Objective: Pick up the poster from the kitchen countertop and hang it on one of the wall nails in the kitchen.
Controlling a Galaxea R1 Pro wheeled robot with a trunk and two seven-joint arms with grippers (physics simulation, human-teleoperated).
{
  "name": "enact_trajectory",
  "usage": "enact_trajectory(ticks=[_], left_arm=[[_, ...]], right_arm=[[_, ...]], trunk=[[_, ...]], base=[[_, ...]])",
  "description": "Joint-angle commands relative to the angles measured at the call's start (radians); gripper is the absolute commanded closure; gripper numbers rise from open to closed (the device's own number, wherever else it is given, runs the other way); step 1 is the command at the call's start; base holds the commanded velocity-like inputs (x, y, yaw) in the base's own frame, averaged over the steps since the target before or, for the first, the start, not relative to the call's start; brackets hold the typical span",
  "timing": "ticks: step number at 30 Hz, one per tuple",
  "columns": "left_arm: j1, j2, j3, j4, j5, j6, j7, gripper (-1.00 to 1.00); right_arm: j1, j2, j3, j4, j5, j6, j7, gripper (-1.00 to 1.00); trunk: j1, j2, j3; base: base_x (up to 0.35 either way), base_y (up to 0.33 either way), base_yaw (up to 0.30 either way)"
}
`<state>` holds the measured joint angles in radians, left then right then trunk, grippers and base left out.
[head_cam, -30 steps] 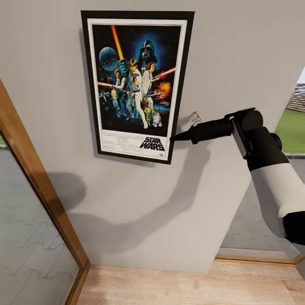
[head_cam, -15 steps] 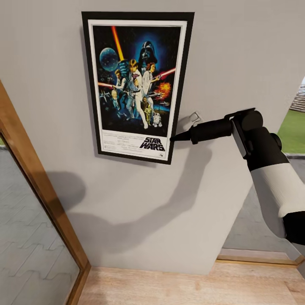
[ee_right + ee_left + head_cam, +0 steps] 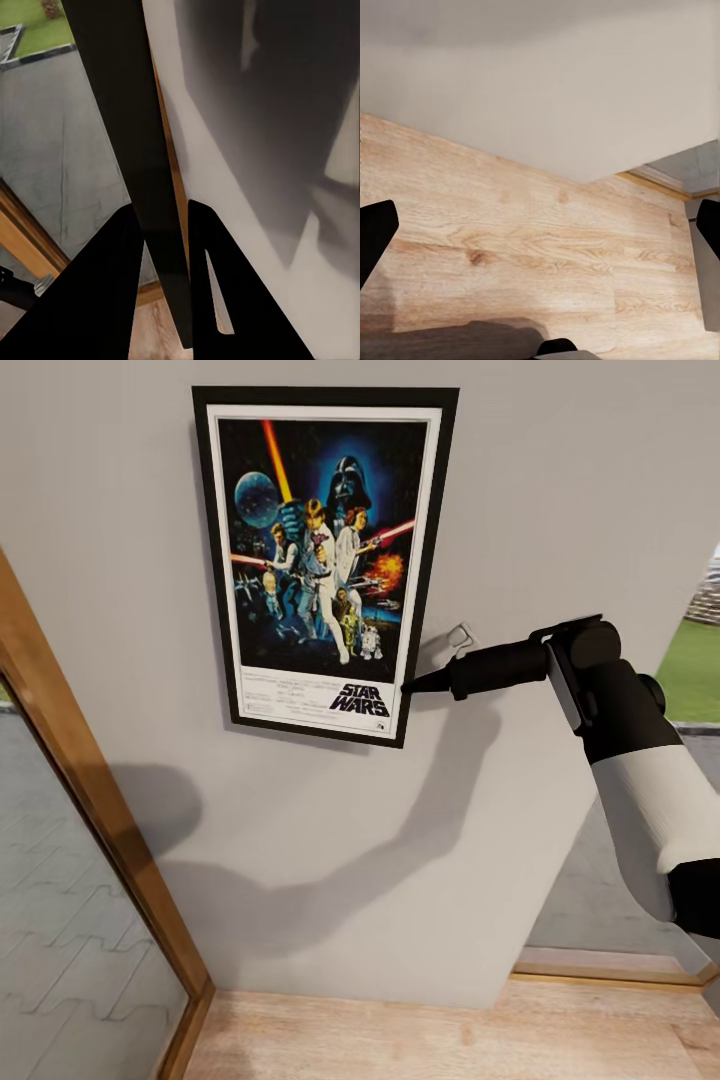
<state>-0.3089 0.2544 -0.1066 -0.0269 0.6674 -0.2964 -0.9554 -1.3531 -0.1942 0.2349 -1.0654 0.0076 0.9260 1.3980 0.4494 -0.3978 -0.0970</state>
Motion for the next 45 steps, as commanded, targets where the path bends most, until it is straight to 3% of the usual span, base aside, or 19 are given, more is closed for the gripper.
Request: enact_trajectory(ticks=[1,45], left_arm=[[-0.001,0.0,-0.008,0.001,0.007,-0.006,-0.002,-1.0],[-0.001,0.0,-0.008,0.001,0.007,-0.006,-0.002,-1.0]], right_arm=[[-0.001,-0.001,0.001,0.0,0.0,0.011,0.004,1.0],[-0.001,-0.001,0.001,-0.001,0.0,0.011,0.004,1.0]], trunk=[[0.001,-0.002,-0.002],[0.001,-0.002,-0.002]], base=[[0.0,0.091,0.0],[0.0,0.009,0.0]])
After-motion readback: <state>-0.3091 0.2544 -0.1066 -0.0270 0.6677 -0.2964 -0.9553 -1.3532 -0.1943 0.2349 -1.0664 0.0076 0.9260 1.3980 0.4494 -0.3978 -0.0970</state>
